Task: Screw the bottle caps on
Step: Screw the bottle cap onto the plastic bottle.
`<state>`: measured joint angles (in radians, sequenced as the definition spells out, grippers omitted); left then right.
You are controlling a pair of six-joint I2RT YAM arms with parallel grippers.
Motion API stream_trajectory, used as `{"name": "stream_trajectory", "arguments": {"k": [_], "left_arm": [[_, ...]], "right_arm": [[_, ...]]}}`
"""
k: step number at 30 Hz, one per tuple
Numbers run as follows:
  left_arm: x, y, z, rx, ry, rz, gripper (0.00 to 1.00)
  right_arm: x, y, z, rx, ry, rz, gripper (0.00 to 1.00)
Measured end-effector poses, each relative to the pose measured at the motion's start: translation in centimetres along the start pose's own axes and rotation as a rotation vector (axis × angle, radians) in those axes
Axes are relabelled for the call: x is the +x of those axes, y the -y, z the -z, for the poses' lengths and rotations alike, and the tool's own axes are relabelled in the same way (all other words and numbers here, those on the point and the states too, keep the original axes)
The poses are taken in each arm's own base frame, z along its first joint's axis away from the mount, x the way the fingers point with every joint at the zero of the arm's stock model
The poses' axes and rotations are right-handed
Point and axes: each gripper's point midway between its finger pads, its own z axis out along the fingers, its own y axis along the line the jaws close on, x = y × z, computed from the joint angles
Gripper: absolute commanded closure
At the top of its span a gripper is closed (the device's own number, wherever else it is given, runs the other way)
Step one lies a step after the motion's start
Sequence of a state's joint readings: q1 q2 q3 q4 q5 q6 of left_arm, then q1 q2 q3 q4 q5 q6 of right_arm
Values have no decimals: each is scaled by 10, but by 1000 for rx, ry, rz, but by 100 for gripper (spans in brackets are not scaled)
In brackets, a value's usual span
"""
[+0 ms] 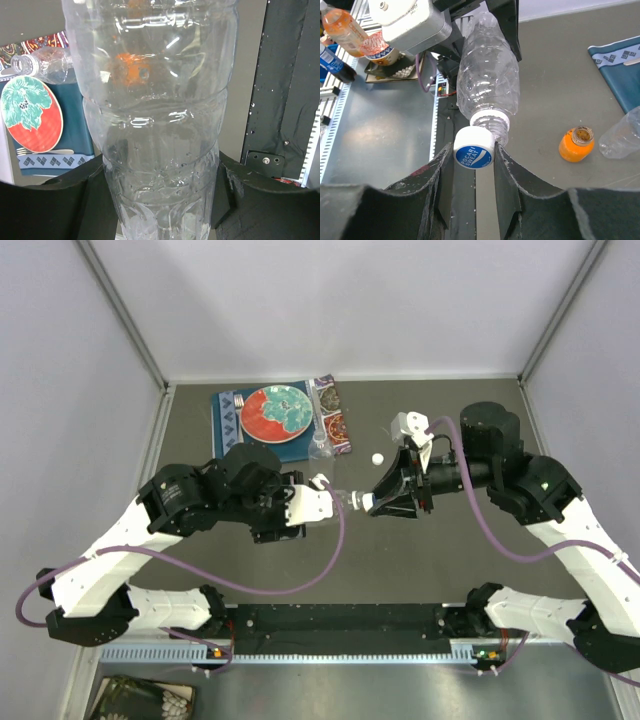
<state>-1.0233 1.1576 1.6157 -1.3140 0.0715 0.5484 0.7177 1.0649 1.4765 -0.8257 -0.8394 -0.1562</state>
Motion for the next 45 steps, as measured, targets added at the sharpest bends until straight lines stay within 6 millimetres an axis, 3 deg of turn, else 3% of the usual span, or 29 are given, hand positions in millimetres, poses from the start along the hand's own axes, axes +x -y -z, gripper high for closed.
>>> {"name": "stream_trajectory", "arguments": {"k": [15, 30, 45], "left_arm": [[2, 2, -1, 10, -19, 17, 48], [6, 11, 3, 45, -27, 15, 48], [-1, 8, 12, 47, -19, 24, 48]], "right_arm": [[3, 16, -3, 75, 27, 36, 77], [9, 2, -9, -35, 34, 7, 75], [-1, 3, -14, -56, 80, 12, 76]]}}
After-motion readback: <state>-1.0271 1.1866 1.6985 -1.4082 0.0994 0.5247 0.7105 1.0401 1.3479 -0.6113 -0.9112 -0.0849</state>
